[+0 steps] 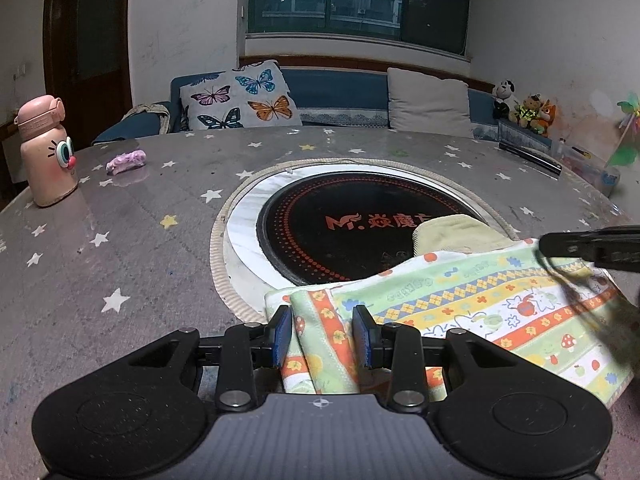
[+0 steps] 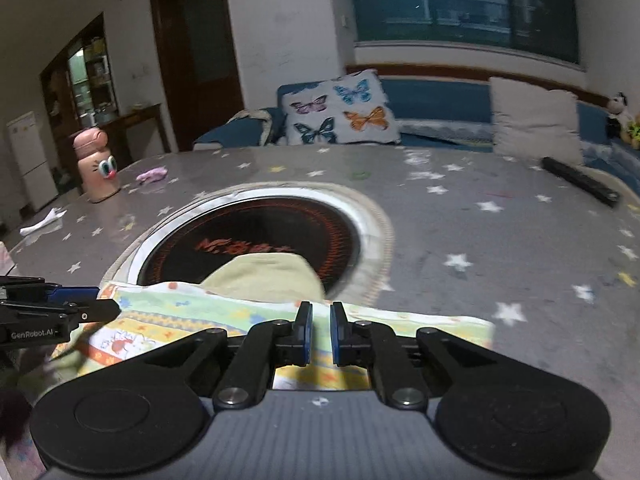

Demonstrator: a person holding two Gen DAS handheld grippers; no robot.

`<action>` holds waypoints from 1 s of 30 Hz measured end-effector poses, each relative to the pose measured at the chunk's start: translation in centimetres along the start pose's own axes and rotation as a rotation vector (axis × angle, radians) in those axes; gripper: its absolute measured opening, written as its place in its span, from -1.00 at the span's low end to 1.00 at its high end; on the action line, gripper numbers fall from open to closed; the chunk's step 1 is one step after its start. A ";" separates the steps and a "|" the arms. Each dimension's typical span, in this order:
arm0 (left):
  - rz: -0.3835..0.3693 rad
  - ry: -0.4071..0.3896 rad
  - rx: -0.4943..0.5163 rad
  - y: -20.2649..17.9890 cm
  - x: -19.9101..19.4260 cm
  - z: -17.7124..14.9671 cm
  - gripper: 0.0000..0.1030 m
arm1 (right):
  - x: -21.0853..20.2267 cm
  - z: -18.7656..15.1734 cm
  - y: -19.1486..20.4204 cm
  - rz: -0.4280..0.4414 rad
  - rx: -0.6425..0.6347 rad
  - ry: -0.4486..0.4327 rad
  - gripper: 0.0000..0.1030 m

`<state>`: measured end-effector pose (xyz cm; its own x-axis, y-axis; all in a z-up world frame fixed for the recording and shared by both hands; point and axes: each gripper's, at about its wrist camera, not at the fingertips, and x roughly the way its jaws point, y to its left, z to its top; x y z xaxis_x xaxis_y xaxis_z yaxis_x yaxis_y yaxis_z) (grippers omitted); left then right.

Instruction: Fold clothes

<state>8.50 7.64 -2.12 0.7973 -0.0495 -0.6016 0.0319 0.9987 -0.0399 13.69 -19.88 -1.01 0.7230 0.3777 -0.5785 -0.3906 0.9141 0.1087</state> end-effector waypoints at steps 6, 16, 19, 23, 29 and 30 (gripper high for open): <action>0.002 -0.001 -0.009 0.3 -0.2 0.1 -0.28 | 0.8 0.1 1.0 0.004 -0.009 0.011 -0.78; 0.005 -0.008 -0.056 1.4 -2.6 -1.1 -0.04 | -2.9 -1.1 5.5 0.100 -0.133 -0.009 -0.47; 0.015 -0.007 -0.076 2.2 -3.3 -1.5 0.01 | -3.7 -2.1 8.1 0.150 -0.213 -0.002 -0.42; 0.045 -0.021 -0.118 3.6 -4.4 -1.7 0.05 | -4.2 -3.6 11.9 0.204 -0.346 -0.007 -0.39; 0.064 -0.023 -0.156 4.9 -5.4 -2.3 0.10 | -4.3 -5.4 16.6 0.243 -0.497 -0.029 -0.39; 0.065 -0.022 -0.162 5.1 -5.5 -2.4 0.10 | -4.2 -5.7 17.2 0.247 -0.512 -0.031 -0.39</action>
<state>2.82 12.97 -0.91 0.8076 0.0173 -0.5895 -0.1162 0.9846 -0.1304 0.70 -6.62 -1.30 0.5881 0.5828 -0.5608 -0.7714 0.6125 -0.1725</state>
